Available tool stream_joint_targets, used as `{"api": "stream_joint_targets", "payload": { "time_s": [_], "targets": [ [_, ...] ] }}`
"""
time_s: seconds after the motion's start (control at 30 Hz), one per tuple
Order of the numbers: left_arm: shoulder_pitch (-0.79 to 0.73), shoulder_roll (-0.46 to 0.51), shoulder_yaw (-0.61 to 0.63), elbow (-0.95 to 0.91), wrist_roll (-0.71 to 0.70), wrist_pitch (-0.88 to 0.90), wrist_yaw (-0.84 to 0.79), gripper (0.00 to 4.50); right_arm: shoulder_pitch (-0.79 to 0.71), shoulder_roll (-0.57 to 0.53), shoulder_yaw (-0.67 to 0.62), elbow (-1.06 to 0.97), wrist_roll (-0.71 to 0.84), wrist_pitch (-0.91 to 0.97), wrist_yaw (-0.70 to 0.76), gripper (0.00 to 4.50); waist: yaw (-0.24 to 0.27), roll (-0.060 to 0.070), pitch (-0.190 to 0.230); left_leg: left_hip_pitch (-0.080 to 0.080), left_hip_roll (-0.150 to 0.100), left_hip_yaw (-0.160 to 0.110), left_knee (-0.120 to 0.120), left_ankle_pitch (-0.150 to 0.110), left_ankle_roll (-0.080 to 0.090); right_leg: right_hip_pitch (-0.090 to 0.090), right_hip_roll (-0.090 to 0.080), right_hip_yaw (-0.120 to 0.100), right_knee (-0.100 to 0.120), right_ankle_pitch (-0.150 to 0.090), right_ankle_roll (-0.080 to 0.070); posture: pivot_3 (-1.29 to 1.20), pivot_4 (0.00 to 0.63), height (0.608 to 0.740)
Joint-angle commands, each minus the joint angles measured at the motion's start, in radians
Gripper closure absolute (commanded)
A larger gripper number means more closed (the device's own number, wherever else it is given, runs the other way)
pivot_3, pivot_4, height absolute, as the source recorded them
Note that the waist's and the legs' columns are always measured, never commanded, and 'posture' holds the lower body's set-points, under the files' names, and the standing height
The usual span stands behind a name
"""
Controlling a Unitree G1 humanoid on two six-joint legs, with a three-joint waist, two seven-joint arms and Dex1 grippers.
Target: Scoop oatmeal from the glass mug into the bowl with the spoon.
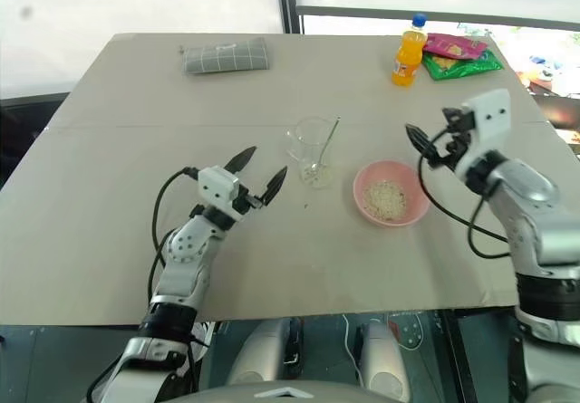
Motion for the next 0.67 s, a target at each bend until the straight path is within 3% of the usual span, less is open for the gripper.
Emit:
{"api": "stream_joint_targets", "payload": {
  "time_s": [0.03, 0.4, 0.67],
  "targets": [
    [0.098, 0.032, 0.022, -0.184, -0.05, 0.106, 0.003, 0.0, 0.105, -0.021, -0.096, -0.016, 0.037, -0.042, 0.095, 0.2, 0.001, 0.0, 0.0, 0.001, 0.001, 0.0, 0.0, 0.0, 0.0, 0.001, 0.0, 0.0, 0.0, 0.0, 0.0, 0.0, 0.15, 0.718],
    [0.432, 0.098, 0.097, -0.452, -0.06, 0.334, 0.062, 0.0, 0.508, -0.012, -0.129, 0.035, -0.005, -0.26, 0.382, 0.2, 0.01, 0.006, -0.002, 0.002, 0.004, 0.001, 0.0, -0.001, 0.001, 0.0, 0.0, 0.003, -0.001, -0.003, -0.004, 0.0, 0.15, 0.718],
    [0.535, 0.118, 0.131, -0.53, -0.055, 0.371, 0.062, 0.0, 0.559, -0.02, -0.112, 0.059, -0.019, -0.298, 0.464, 0.2, 0.01, 0.008, -0.004, 0.004, 0.005, 0.003, 0.001, -0.001, 0.0, -0.001, 0.0, 0.005, -0.002, -0.005, -0.001, 0.0, 0.15, 0.718]
  ]
}}
